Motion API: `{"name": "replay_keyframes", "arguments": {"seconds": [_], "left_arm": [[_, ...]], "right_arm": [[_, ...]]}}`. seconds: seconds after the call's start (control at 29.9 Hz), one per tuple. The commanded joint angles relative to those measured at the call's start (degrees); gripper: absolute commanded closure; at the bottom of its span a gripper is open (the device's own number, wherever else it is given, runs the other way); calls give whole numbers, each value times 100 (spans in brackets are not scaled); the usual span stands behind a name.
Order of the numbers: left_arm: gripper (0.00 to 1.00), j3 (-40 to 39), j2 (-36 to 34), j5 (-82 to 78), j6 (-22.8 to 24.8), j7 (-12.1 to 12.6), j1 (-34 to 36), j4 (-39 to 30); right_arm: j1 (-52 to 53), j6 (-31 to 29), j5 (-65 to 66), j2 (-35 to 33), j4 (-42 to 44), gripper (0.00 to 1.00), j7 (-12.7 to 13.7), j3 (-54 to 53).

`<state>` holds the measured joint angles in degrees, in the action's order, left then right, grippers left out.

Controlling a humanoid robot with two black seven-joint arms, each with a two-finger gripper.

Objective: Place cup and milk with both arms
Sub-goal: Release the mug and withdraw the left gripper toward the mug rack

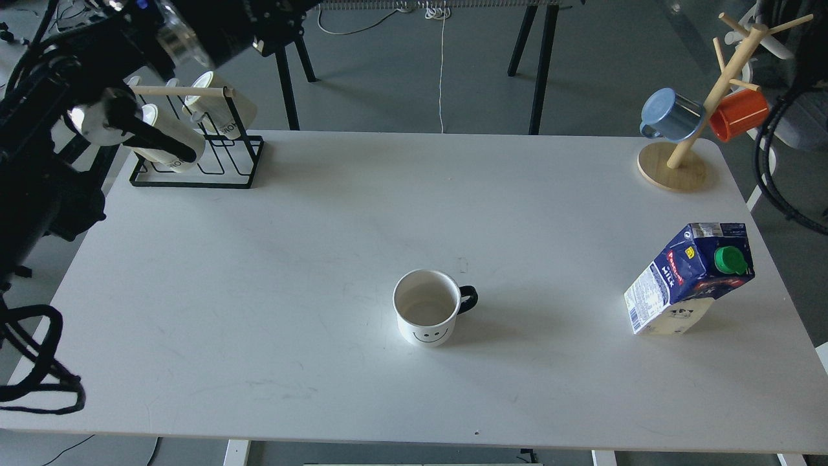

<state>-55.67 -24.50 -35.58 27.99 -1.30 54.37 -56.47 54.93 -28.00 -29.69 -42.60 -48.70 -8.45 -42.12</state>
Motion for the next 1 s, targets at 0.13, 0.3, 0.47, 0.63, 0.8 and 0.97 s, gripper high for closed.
{"name": "replay_keyframes", "arguments": {"seconds": [0.13, 0.3, 0.47, 0.63, 0.8, 0.97], "left_arm": [[2, -287, 376, 1851, 1, -10, 82, 1111], [1, -278, 367, 2204, 1, -1, 109, 1120], [1, -278, 367, 2222, 1, -1, 144, 1120], [1, -278, 253, 2222, 1, 7, 153, 1120], [1, -261, 174, 2222, 1, 34, 135, 1112], [1, -190, 147, 2204, 1, 69, 144, 1103]], "right_arm": [[-1993, 0, -696, -750, -1009, 0, -43, -796], [-3003, 0, -959, -1119, -1475, 0, -34, -1649], [-4128, 0, -1451, -1269, -1651, 0, -34, -1906], [-5219, 0, -1952, -1313, -1871, 1, -52, -1923], [-6317, 0, -2182, -1269, -2038, 2, -96, -1897], [-7504, 0, -2138, -1251, -2679, 1, -236, -1888]]}}
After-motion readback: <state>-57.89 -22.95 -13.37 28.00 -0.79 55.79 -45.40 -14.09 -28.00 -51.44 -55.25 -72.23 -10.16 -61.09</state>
